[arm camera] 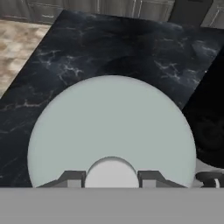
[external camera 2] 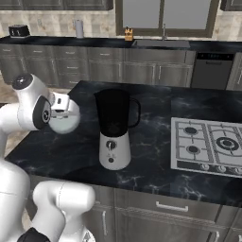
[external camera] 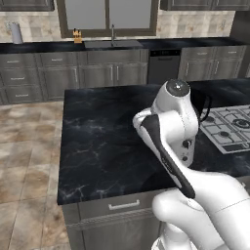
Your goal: Close the lid blender by securely placing the lid on top.
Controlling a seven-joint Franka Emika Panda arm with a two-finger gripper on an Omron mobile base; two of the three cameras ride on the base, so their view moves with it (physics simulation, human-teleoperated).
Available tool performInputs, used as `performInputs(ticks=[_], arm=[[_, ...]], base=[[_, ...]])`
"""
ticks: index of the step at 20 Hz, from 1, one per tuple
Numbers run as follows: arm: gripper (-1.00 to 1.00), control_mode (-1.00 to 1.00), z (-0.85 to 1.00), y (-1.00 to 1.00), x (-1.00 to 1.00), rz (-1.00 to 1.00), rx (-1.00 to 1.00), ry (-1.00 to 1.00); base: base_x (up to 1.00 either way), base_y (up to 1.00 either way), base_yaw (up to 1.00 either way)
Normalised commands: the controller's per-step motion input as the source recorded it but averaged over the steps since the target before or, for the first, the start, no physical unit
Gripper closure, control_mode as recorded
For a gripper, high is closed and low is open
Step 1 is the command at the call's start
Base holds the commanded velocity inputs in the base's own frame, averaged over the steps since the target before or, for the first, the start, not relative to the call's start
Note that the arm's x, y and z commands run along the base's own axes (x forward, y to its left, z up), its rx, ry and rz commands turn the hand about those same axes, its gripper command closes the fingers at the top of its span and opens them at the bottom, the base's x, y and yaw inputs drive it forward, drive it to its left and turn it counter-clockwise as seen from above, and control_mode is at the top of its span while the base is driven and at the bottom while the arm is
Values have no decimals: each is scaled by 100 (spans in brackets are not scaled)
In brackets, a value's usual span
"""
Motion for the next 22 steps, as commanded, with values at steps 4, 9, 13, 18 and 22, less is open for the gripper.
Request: performInputs(ticks=[4, 9, 13, 18, 22], arm=[[100, -100, 100, -44, -15, -5, 5, -24], [100, -100, 100, -49, -8, -5, 5, -19], [100, -100, 100, -49, 0, -6, 5, -9], [100, -100, 88, -48, 4, -7, 5, -1], [100, -100, 16, -66, 18, -4, 9, 17]], base=[[0, 0, 0], [0, 0, 0], [0, 0, 0], [0, 0, 0], [0, 0, 0]])
